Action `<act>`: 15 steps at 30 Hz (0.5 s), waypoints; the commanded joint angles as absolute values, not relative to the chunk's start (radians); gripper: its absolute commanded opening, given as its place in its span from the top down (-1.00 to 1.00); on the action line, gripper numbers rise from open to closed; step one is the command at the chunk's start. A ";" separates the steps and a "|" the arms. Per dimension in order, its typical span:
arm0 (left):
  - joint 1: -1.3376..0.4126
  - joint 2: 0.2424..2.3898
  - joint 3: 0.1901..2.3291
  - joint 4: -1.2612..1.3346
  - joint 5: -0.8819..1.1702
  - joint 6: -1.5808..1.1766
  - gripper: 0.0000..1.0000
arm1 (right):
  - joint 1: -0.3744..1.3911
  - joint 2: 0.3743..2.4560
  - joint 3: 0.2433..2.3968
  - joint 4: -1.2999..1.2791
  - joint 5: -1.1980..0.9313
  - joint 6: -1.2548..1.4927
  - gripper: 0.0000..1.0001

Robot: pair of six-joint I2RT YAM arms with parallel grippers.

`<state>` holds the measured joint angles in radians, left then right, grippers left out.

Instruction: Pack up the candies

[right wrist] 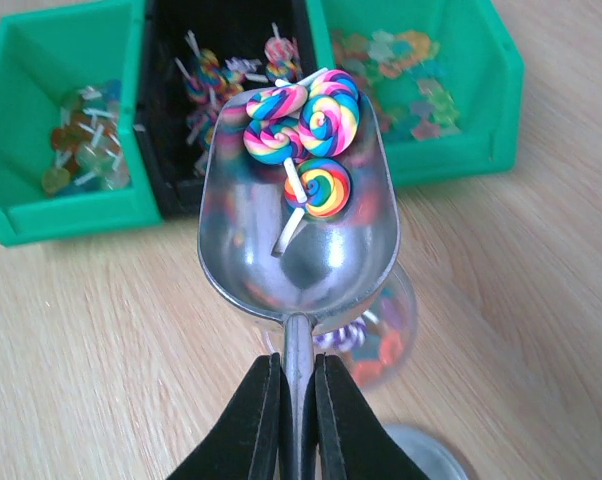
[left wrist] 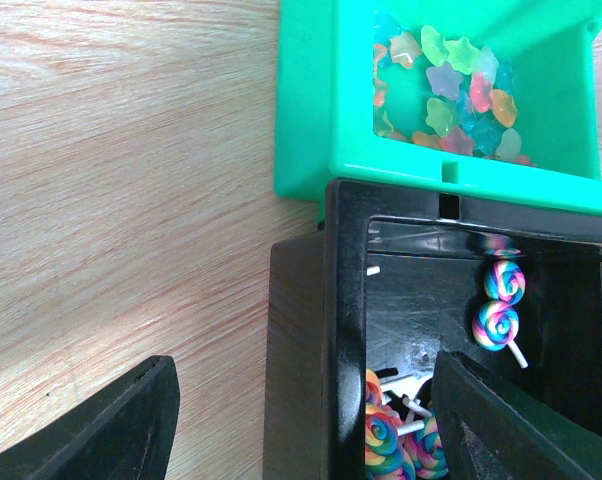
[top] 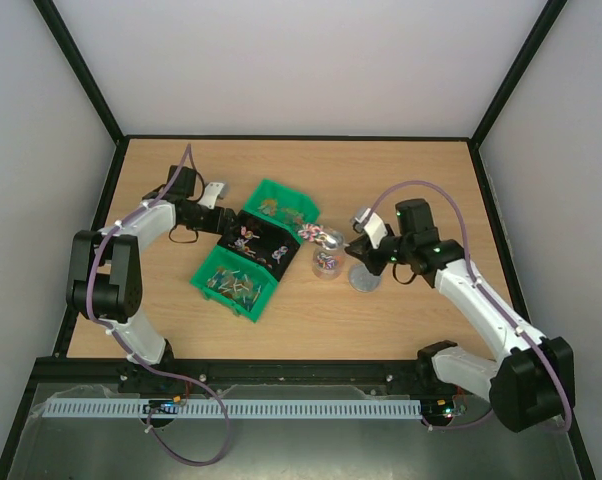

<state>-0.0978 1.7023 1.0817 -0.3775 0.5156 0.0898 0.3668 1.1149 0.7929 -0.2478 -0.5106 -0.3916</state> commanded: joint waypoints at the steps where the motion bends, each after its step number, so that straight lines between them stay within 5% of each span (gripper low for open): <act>1: -0.103 1.708 1.111 -0.393 0.522 0.098 -0.44 | 0.296 1.058 0.764 -0.393 -0.544 -0.491 0.97; 15: -0.118 1.736 1.148 -0.401 0.516 0.094 -0.44 | 0.221 1.041 0.815 -0.650 -0.495 -0.620 0.97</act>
